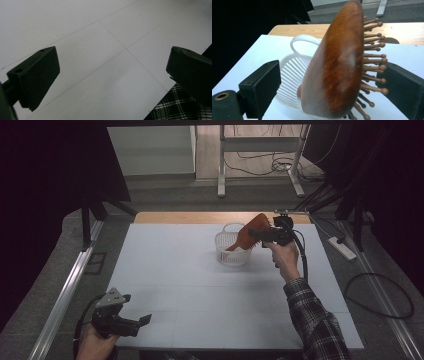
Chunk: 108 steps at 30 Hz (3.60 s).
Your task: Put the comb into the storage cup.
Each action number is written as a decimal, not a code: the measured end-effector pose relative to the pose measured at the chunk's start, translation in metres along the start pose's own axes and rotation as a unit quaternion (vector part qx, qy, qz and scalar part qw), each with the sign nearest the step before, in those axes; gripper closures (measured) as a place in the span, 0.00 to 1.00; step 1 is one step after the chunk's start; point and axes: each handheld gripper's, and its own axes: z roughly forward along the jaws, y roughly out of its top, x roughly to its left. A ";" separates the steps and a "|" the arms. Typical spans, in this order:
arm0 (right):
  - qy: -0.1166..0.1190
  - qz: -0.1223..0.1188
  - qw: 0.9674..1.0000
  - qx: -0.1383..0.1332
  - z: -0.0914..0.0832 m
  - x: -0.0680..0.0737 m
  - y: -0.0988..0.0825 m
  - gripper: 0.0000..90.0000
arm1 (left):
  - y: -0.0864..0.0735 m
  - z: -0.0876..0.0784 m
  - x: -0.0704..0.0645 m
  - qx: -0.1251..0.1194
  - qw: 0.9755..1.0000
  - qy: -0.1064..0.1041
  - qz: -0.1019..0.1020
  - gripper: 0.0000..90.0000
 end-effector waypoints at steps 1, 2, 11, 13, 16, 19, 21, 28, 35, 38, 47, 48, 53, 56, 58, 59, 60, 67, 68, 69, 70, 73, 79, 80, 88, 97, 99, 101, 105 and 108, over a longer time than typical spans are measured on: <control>0.001 -0.002 1.000 0.000 -0.001 0.001 0.000 0.07 | 0.000 0.000 0.000 0.000 1.000 0.000 0.000 0.00; 0.003 -0.003 1.000 0.001 -0.001 0.001 0.000 0.07 | 0.000 0.000 0.000 0.000 1.000 0.001 0.000 0.00; -0.002 -0.028 1.000 -0.001 -0.008 0.007 0.000 0.04 | 0.000 0.000 0.000 0.003 1.000 0.000 0.003 0.00; -0.004 -0.034 0.999 0.000 -0.009 0.008 0.000 0.04 | 0.000 0.000 0.000 0.002 1.000 0.000 0.003 0.00; -0.018 -0.054 0.998 0.006 -0.011 0.011 -0.001 0.01 | 0.000 0.000 0.000 0.002 1.000 0.000 0.003 0.00; -0.029 -0.071 0.997 0.015 -0.012 0.012 -0.002 0.00 | 0.000 0.000 -0.001 0.003 1.000 0.000 0.004 0.00; -0.036 -0.076 0.996 0.019 -0.012 0.013 -0.003 0.00 | 0.000 0.000 -0.001 0.003 1.000 0.001 0.003 0.00; -0.048 -0.082 0.995 0.031 -0.013 0.012 -0.006 0.00 | 0.000 0.000 -0.001 0.002 1.000 0.001 0.004 0.00; -0.059 -0.094 0.993 0.037 -0.015 0.012 -0.010 0.00 | 0.000 0.000 -0.001 0.002 1.000 0.003 0.003 0.00; -0.063 -0.098 0.992 0.040 -0.017 0.011 -0.012 0.00 | 0.000 0.000 -0.001 0.003 1.000 0.002 0.003 0.00; -0.062 -0.112 0.991 0.049 -0.022 0.013 -0.016 0.00 | 0.000 0.000 -0.001 0.000 1.000 0.006 0.001 0.00; -0.063 -0.115 0.990 0.051 -0.022 0.013 -0.017 0.00 | 0.000 0.000 -0.001 -0.001 1.000 0.007 -0.001 0.00; -0.061 -0.125 0.989 0.056 -0.025 0.015 -0.020 0.00 | 0.000 0.000 -0.002 0.001 1.000 0.014 0.003 0.00; -0.056 -0.125 0.989 0.057 -0.028 0.016 -0.022 0.00 | 0.000 -0.001 -0.002 0.000 1.000 0.018 0.003 0.00; -0.053 -0.126 0.989 0.057 -0.029 0.016 -0.024 0.00 | 0.000 -0.001 -0.003 -0.004 1.000 0.020 0.005 0.00; -0.052 -0.127 0.989 0.057 -0.030 0.016 -0.025 0.00 | 0.000 -0.002 -0.003 -0.004 1.000 0.022 0.005 0.00; -0.051 -0.127 0.989 0.057 -0.031 0.016 -0.025 0.00 | 0.000 -0.002 -0.003 -0.005 1.000 0.025 0.006 0.00; -0.045 -0.132 0.989 0.057 -0.036 0.018 -0.030 0.00 | 0.000 -0.003 -0.004 -0.007 0.999 0.034 0.010 0.00; -0.045 -0.133 0.988 0.059 -0.037 0.019 -0.031 0.00 | 0.000 -0.003 -0.004 -0.007 0.999 0.034 0.009 0.00; -0.043 -0.135 0.988 0.059 -0.038 0.019 -0.032 0.00 | 0.000 -0.003 -0.004 -0.007 0.999 0.034 0.009 0.00; -0.041 -0.136 0.988 0.060 -0.039 0.019 -0.033 0.00 | 0.000 -0.003 -0.004 -0.007 0.999 0.035 0.009 0.00; -0.034 -0.137 0.988 0.063 -0.041 0.020 -0.035 0.00 | 0.000 -0.003 -0.004 -0.007 0.999 0.037 0.010 0.00; -0.030 -0.139 0.987 0.068 -0.045 0.021 -0.040 0.00 | 0.000 -0.003 -0.005 -0.006 0.999 0.041 0.012 0.00; -0.029 -0.139 0.988 0.068 -0.046 0.021 -0.041 0.00 | 0.000 -0.003 -0.005 -0.007 0.999 0.041 0.014 0.00; -0.025 -0.142 0.987 0.073 -0.051 0.022 -0.048 0.00 | 0.000 -0.003 -0.005 -0.006 0.999 0.041 0.017 0.00; -0.009 -0.137 0.988 0.072 -0.059 0.022 -0.057 0.00 | -0.001 -0.002 -0.005 -0.005 0.999 0.037 0.016 0.00; -0.005 -0.135 0.988 0.071 -0.061 0.022 -0.059 0.00 | -0.001 -0.002 -0.005 -0.005 0.999 0.037 0.015 0.00; -0.002 -0.134 0.988 0.071 -0.063 0.022 -0.060 0.00 | -0.001 -0.003 -0.004 -0.006 0.999 0.035 0.015 0.00; 0.004 -0.132 0.989 0.069 -0.067 0.022 -0.064 0.00 | -0.001 -0.003 -0.004 -0.005 0.999 0.035 0.014 0.00; 0.003 -0.133 0.989 0.071 -0.070 0.022 -0.067 0.00 | -0.001 -0.003 -0.004 -0.005 0.999 0.034 0.014 0.00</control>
